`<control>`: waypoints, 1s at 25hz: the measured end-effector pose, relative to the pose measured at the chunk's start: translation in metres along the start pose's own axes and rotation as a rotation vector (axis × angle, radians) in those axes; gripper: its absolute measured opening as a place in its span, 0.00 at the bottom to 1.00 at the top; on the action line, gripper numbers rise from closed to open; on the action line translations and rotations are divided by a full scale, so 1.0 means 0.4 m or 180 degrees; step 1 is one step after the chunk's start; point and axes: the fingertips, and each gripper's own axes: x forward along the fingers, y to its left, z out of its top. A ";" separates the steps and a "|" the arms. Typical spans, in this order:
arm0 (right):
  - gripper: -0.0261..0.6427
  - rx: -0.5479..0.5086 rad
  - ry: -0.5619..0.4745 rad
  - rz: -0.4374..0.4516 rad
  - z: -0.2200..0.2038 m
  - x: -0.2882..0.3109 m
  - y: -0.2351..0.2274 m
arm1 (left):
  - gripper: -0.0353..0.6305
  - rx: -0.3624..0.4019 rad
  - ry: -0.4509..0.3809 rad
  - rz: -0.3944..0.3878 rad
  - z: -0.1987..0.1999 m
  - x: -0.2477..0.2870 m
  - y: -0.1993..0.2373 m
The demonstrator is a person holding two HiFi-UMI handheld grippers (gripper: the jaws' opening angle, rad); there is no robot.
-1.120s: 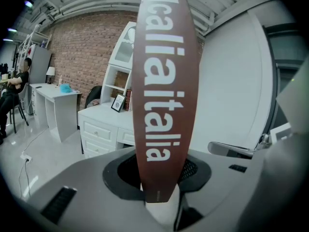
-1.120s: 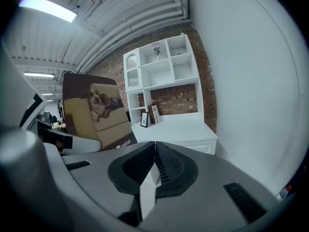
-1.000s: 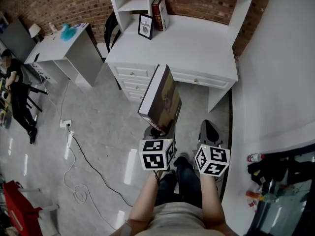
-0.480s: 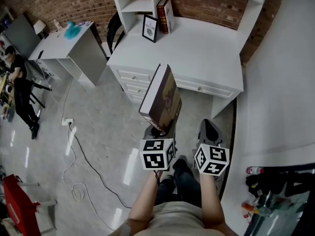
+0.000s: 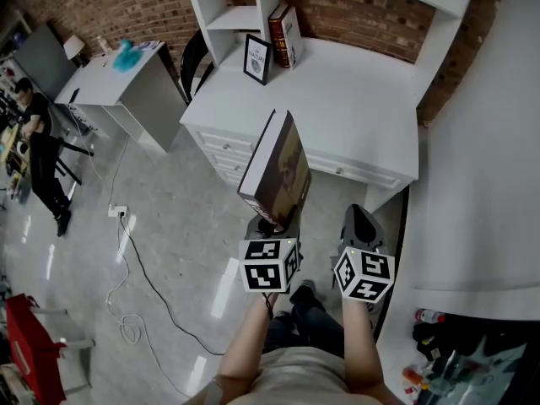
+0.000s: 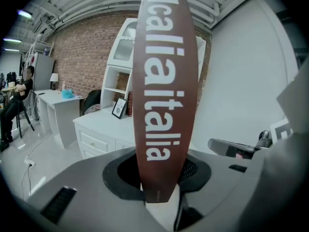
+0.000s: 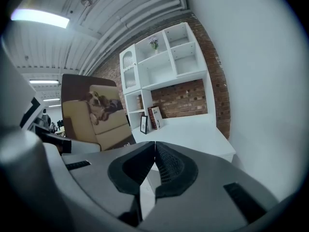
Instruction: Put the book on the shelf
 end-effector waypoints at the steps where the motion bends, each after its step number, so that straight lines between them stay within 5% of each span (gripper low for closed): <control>1: 0.06 0.0014 -0.0012 0.0013 0.008 0.010 -0.009 | 0.27 -0.0005 -0.0009 0.0006 0.008 0.012 -0.004; 25: 0.06 0.0040 0.0005 0.0061 0.057 0.193 -0.127 | 0.27 -0.0006 0.0023 0.0040 0.093 0.211 -0.019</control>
